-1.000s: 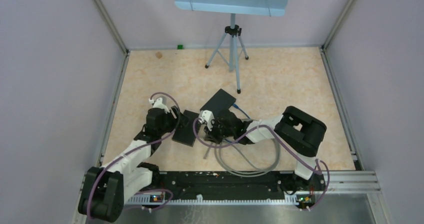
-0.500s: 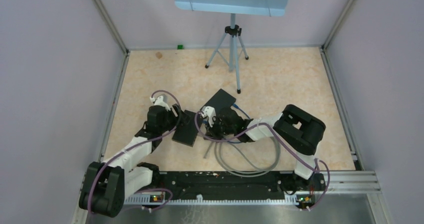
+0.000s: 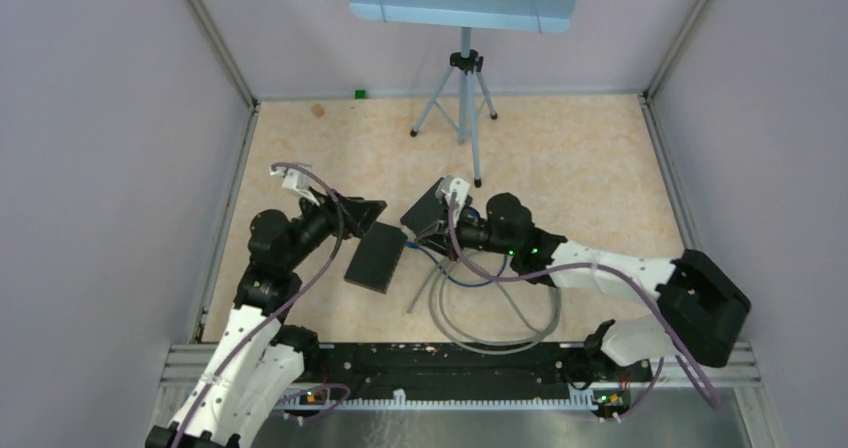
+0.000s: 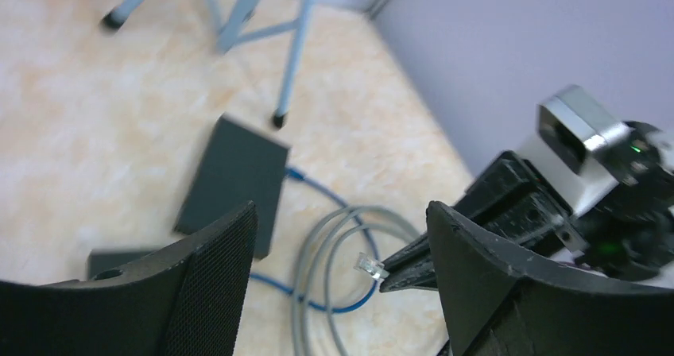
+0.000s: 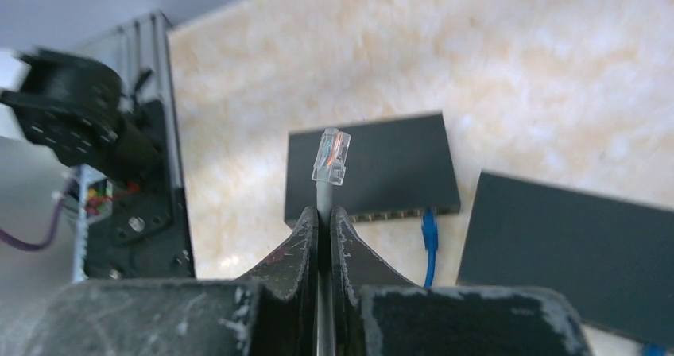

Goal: Insert the plug into the switch port
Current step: Insert the connector into the switch port.

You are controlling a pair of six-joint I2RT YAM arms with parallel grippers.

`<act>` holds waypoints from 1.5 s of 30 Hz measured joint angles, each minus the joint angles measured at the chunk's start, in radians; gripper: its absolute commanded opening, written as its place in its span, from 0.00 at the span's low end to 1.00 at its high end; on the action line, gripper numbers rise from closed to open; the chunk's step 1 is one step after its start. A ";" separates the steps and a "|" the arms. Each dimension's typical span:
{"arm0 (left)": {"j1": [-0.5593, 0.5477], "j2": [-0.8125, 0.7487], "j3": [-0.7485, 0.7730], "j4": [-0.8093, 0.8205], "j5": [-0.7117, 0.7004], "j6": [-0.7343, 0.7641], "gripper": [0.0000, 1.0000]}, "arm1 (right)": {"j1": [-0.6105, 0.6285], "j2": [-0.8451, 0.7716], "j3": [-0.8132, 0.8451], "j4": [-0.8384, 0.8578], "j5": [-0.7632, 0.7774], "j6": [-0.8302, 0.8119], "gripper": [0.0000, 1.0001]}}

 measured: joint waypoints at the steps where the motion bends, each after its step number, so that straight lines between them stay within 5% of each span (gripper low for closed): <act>1: 0.000 -0.013 0.018 0.016 0.021 0.000 0.82 | -0.002 -0.039 -0.003 0.009 -0.005 0.003 0.00; 13: 0.000 -0.044 0.070 0.401 0.369 -0.110 0.81 | -0.006 -0.369 -0.069 0.116 -0.094 0.001 0.00; 20: -0.001 -0.021 0.010 0.761 0.562 -0.201 0.87 | -0.006 -0.461 -0.076 0.124 -0.196 -0.060 0.00; 29: -0.045 -0.100 -0.050 0.985 0.697 -0.059 0.85 | -0.006 -0.480 -0.076 0.103 -0.375 -0.142 0.00; 39: -0.238 -0.096 0.048 0.698 0.829 0.390 0.81 | -0.006 -0.479 -0.017 0.054 -0.541 -0.215 0.00; 45: -0.365 0.029 0.150 0.525 0.863 0.652 0.68 | -0.006 -0.451 0.048 0.027 -0.624 -0.219 0.00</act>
